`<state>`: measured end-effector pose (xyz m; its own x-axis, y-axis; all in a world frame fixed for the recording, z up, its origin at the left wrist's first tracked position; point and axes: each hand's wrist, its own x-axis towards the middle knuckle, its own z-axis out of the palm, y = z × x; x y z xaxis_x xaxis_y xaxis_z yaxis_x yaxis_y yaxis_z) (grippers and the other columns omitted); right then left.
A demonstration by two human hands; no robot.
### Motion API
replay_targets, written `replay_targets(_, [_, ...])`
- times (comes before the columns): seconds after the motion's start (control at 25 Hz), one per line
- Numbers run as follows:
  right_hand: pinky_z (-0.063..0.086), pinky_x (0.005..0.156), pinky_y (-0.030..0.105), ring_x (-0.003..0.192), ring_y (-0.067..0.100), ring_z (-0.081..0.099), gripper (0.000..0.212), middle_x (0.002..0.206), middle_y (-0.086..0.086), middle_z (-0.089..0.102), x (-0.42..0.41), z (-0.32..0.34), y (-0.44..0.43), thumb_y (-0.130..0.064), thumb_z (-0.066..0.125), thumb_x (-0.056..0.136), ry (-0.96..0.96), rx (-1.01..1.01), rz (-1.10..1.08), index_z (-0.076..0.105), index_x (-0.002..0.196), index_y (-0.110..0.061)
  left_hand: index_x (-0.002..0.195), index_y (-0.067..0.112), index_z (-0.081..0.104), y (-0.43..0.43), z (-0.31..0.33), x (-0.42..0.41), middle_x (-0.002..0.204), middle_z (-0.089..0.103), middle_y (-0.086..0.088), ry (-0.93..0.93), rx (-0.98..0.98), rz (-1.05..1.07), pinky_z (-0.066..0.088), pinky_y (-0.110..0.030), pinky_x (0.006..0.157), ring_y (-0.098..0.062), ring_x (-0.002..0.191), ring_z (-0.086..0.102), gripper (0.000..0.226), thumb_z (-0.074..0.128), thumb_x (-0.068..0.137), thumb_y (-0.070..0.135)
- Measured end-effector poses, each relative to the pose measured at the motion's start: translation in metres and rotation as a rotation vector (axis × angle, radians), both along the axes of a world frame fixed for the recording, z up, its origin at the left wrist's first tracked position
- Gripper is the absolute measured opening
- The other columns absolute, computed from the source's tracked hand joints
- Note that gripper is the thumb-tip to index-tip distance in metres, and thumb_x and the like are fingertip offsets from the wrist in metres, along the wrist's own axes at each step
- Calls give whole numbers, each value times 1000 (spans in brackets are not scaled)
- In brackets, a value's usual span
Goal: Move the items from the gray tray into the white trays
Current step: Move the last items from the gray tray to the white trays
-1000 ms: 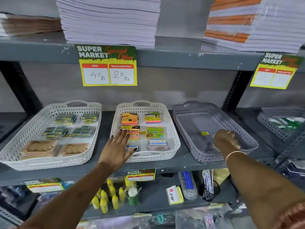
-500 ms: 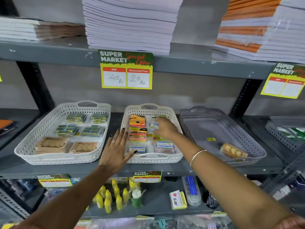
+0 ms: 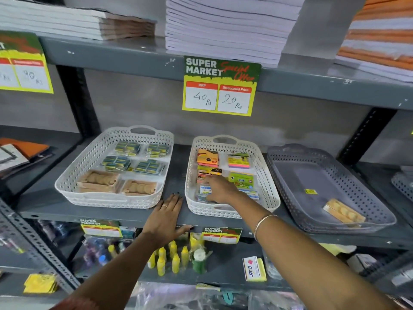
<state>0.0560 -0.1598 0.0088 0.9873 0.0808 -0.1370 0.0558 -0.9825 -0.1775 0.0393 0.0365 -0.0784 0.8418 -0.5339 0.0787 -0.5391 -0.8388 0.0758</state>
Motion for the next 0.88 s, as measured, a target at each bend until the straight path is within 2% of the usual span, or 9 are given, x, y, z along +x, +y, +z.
replay_targets(0.24, [46,89,37,123,30,52,55,136,10,55,-2,0,3,-19,69,81,7,8,8,50,132,-12,145,10,9,0,-2,-1,157,13,-9,-41,-9,-4,9,-38,118,-21,144,11,91,31,82,71])
replay_targets(0.4, [44,101,41,128,30,47,62,140,10,50,-2,4,-4,-38,68,83,40,77,0,46,136,-12,145,10,10,0,-3,-1,157,14,-8,-45,-14,3,9,-38,118,-21,144,11,90,32,82,70])
replay_targets(0.48, [44,102,44,128,31,47,58,137,13,51,-3,10,-14,-40,62,87,-35,143,-74,46,135,-10,145,10,11,-1,-3,0,157,15,-8,-50,-19,-1,9,-38,118,-21,144,12,89,33,83,70])
replay_targets(0.6, [46,97,41,126,31,48,47,136,14,51,-5,24,-51,-31,55,93,-259,184,-315,48,134,-10,145,10,12,0,-4,-1,157,15,-8,-44,-41,4,9,-38,118,-20,144,12,88,34,83,69])
replay_targets(0.72, [46,96,41,124,34,49,35,132,20,53,-20,28,-112,-12,48,95,-419,-31,-632,52,129,-3,145,11,11,0,-5,-1,157,15,-7,-55,-36,10,9,-37,118,-19,144,11,88,35,83,68])
replay_targets(0.8, [43,100,44,128,37,46,37,136,22,48,-41,21,-153,-5,47,94,-368,-111,-845,49,131,1,145,11,12,0,-5,0,157,15,-7,-57,-29,11,10,-37,118,-20,144,12,88,34,83,69])
replay_targets(0.88, [39,105,45,133,38,38,43,142,24,40,-66,14,-185,-11,49,95,-258,-161,-966,42,136,1,145,11,12,0,-6,0,157,16,-8,-59,-37,13,9,-37,118,-20,144,13,89,32,82,70])
